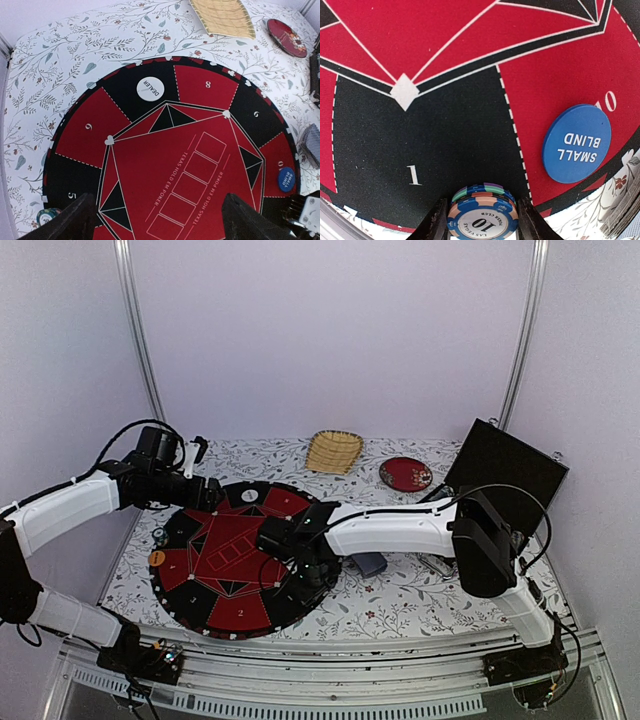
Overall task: Distribute texas hold em gaming equipment
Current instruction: Adjust the poker chips pile in the small blind area, then pick up the poker card from the center of the board.
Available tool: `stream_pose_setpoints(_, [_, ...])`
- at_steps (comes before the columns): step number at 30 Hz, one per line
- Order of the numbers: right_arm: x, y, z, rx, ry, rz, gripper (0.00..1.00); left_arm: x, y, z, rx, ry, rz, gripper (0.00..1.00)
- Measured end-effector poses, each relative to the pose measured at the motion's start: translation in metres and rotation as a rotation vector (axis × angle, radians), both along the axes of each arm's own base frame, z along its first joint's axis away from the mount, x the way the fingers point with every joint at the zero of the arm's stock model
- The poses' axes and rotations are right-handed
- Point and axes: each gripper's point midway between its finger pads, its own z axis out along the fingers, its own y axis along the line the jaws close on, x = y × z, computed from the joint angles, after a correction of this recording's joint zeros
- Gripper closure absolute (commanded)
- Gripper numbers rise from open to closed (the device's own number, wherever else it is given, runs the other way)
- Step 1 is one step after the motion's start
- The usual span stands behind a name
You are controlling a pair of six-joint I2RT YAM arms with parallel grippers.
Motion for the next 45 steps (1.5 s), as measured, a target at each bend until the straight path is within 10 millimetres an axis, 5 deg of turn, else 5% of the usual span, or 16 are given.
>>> stream_pose_setpoints(7, [0.001, -0.001, 0.001, -0.007, -0.008, 0.01, 0.21, 0.0, 0.001, 0.0, 0.002, -0.001, -0.002, 0.11])
stream_pose_setpoints(14, [0.001, 0.002, 0.01, 0.019, 0.005, 0.046, 0.01, 0.0, 0.0, 0.0, 0.004, -0.002, -0.012, 0.11])
stream_pose_setpoints(20, [0.007, -0.005, 0.062, 0.147, -0.016, 0.061, 0.01, -0.001, -0.002, 0.0, -0.001, -0.001, -0.02, 0.11])
stream_pose_setpoints(25, [0.049, -0.067, 0.102, 0.224, -0.066, -0.075, 0.01, -0.002, -0.002, -0.003, 0.001, 0.004, -0.023, 0.11])
stream_pose_setpoints(29, [0.082, -0.126, 0.088, 0.189, -0.065, -0.223, 0.01, -0.002, -0.001, -0.005, 0.004, 0.01, -0.023, 0.11])
stream_pose_setpoints(32, [0.083, -0.149, 0.064, 0.142, -0.034, -0.261, 0.01, -0.002, -0.002, -0.007, 0.005, 0.016, -0.024, 0.11])
stream_pose_setpoints(45, [0.081, -0.135, 0.047, 0.188, 0.001, -0.202, 0.01, -0.002, -0.001, -0.011, 0.01, 0.023, -0.025, 0.11])
